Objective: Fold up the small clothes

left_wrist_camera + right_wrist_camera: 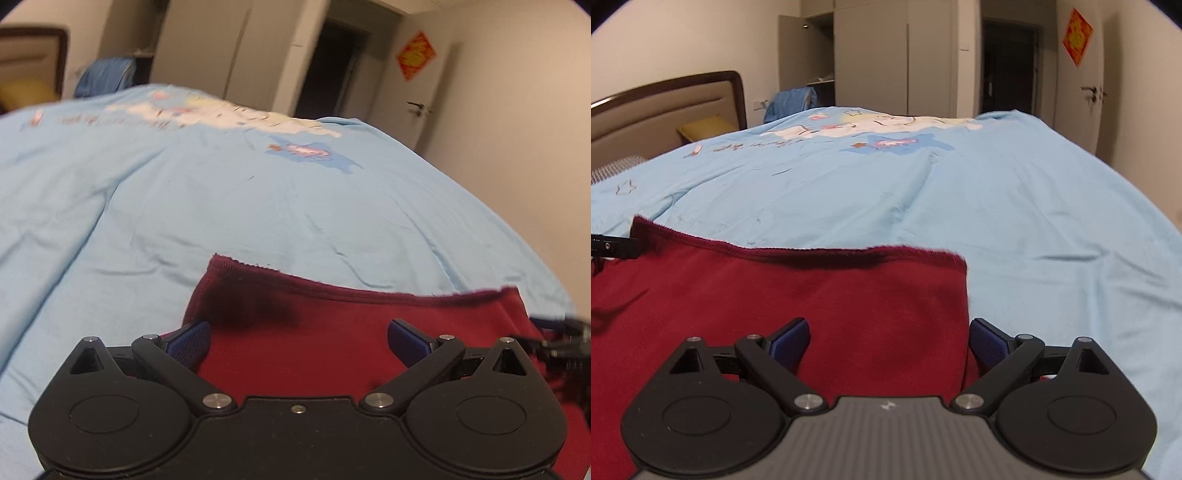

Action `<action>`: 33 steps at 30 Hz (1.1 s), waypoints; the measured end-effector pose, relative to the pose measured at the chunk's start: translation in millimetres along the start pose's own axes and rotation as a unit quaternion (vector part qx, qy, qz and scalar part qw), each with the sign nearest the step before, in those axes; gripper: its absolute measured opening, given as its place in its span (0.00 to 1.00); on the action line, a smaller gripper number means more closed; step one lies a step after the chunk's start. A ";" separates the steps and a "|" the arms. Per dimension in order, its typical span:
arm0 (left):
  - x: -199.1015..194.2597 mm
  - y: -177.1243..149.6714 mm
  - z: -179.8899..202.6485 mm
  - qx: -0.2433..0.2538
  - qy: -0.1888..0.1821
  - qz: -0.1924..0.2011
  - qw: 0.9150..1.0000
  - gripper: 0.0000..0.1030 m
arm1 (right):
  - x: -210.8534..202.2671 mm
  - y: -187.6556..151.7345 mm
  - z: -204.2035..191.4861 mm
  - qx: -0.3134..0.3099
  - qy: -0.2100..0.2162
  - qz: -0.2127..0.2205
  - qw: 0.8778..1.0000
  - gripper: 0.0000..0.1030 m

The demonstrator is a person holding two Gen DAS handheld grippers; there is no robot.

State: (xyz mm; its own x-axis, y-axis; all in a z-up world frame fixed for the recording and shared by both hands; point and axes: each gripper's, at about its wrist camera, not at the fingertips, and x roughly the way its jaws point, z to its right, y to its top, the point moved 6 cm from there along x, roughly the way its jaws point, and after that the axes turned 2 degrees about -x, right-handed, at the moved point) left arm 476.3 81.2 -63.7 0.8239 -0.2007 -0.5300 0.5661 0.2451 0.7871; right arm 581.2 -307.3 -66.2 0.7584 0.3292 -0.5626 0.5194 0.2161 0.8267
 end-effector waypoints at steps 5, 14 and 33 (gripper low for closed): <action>15.1 -9.2 -10.7 -0.018 -0.001 -0.008 1.000 0.99 | 4.9 -9.5 5.1 0.009 -0.003 0.007 1.000 0.97; 20.9 -22.2 2.6 0.048 0.043 0.001 0.998 0.99 | 3.5 -15.5 -2.4 -0.007 -0.022 0.025 0.999 0.99; -111.7 -13.6 -6.3 -0.034 0.066 0.065 0.995 0.99 | -98.5 -11.4 -101.7 -0.056 -0.040 0.102 0.992 1.00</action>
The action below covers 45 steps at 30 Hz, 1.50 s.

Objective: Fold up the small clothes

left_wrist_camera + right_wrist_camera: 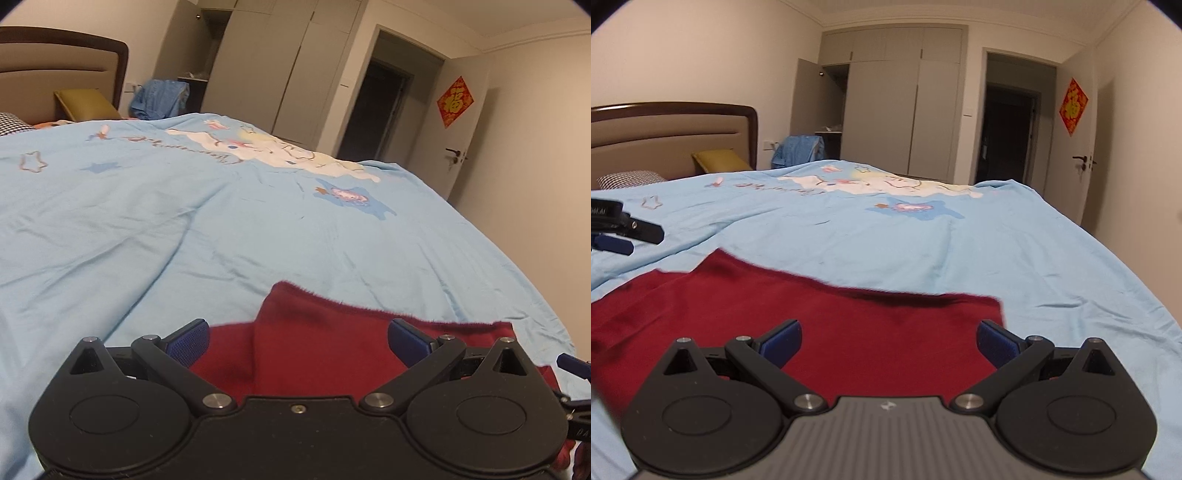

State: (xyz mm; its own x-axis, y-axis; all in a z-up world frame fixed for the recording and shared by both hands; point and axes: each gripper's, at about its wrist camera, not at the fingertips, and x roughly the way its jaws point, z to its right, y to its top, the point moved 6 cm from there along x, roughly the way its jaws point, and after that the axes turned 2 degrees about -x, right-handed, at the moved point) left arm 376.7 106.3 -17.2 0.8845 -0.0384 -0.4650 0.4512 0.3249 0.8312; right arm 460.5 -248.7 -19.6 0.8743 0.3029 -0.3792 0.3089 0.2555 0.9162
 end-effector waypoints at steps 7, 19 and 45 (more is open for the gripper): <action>-50.4 -40.2 -26.3 -0.034 0.033 -0.012 0.999 0.99 | -17.8 -29.1 -52.1 0.004 -0.022 -0.002 1.000 1.00; -63.4 -95.1 -35.7 -0.094 0.032 -0.062 0.993 0.99 | -12.0 -64.7 -59.4 0.013 -0.053 -0.030 0.998 1.00; -30.1 -92.9 -32.5 -0.286 0.029 0.002 0.958 0.49 | -12.6 -79.6 -59.0 0.032 -0.051 0.007 0.998 1.00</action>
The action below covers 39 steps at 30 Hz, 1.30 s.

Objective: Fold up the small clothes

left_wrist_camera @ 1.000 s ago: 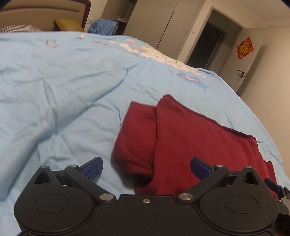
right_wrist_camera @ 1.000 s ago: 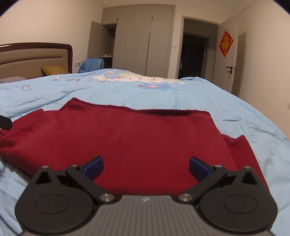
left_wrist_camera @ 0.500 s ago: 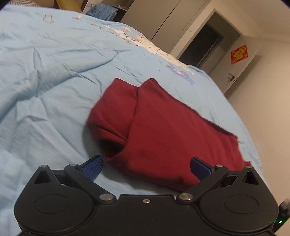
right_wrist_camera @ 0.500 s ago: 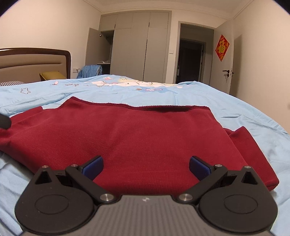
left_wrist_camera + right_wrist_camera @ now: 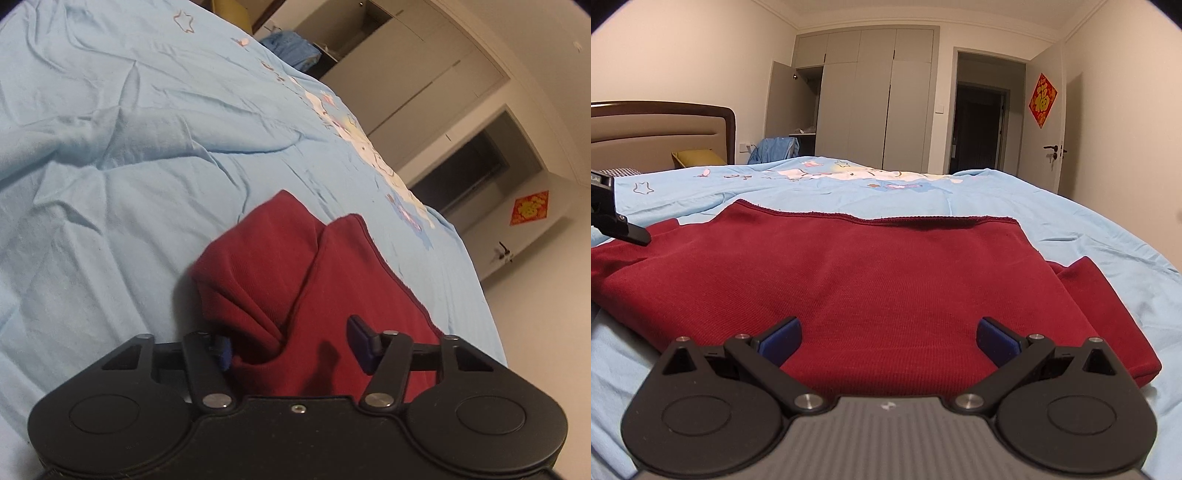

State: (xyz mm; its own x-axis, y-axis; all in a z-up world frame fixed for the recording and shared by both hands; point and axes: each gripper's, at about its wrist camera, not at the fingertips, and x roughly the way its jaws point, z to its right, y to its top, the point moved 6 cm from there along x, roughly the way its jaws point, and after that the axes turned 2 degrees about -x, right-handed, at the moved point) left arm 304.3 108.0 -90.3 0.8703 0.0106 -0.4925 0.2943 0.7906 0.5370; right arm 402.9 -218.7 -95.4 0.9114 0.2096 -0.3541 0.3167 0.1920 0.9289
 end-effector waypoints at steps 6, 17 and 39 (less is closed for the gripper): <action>-5.8 10.8 19.1 0.046 -0.008 0.014 0.999 0.24 | -0.7 9.9 4.1 -0.002 0.021 -0.032 0.999 1.00; -16.5 0.9 134.2 0.270 -0.108 0.017 0.957 0.21 | -61.4 28.4 67.1 0.015 -0.002 -0.014 1.000 1.00; 3.4 -137.6 203.4 0.472 -0.191 -0.100 0.855 0.58 | -107.9 4.0 182.8 0.137 -0.114 -0.038 0.983 1.00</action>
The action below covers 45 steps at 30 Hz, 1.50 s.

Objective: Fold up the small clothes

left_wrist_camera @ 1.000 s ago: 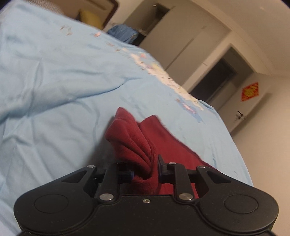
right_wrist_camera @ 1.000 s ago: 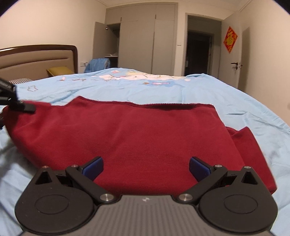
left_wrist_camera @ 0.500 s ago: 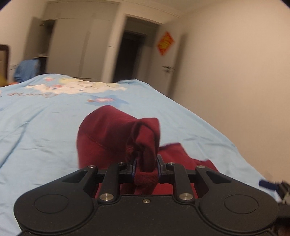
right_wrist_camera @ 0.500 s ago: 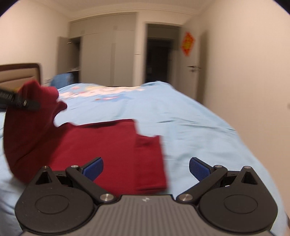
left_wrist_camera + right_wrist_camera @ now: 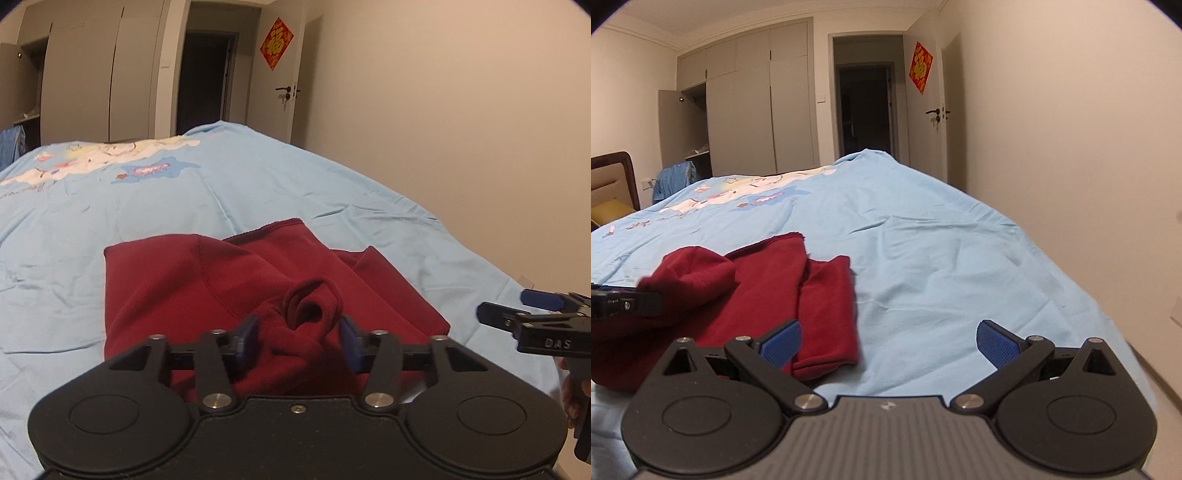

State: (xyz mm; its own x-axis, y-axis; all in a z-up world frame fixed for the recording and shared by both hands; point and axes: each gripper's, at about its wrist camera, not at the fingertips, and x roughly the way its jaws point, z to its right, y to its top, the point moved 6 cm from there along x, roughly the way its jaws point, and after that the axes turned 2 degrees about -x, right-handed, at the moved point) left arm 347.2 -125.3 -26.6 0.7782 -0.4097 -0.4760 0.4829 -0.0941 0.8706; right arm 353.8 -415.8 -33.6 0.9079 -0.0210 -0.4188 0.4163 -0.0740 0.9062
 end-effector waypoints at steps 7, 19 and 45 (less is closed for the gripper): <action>-22.8 -13.5 11.7 0.065 0.030 0.014 0.997 0.70 | 17.8 12.8 -28.7 0.007 0.076 -0.023 0.997 1.00; -24.7 -28.5 9.1 0.081 0.029 -0.003 0.996 0.25 | 84.1 59.3 -102.1 0.059 0.256 -0.078 0.962 0.92; -7.9 -1.2 38.5 0.071 -0.023 0.031 0.997 0.08 | 99.7 80.4 -105.2 0.034 0.250 -0.061 0.966 0.08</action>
State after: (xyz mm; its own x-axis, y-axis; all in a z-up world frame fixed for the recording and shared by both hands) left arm 325.0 -156.9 -19.1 0.7836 -0.4599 -0.4177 0.3708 -0.1933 0.9084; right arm 483.0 -318.9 3.7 0.7696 0.4752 -0.4265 0.5332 -0.1108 0.8387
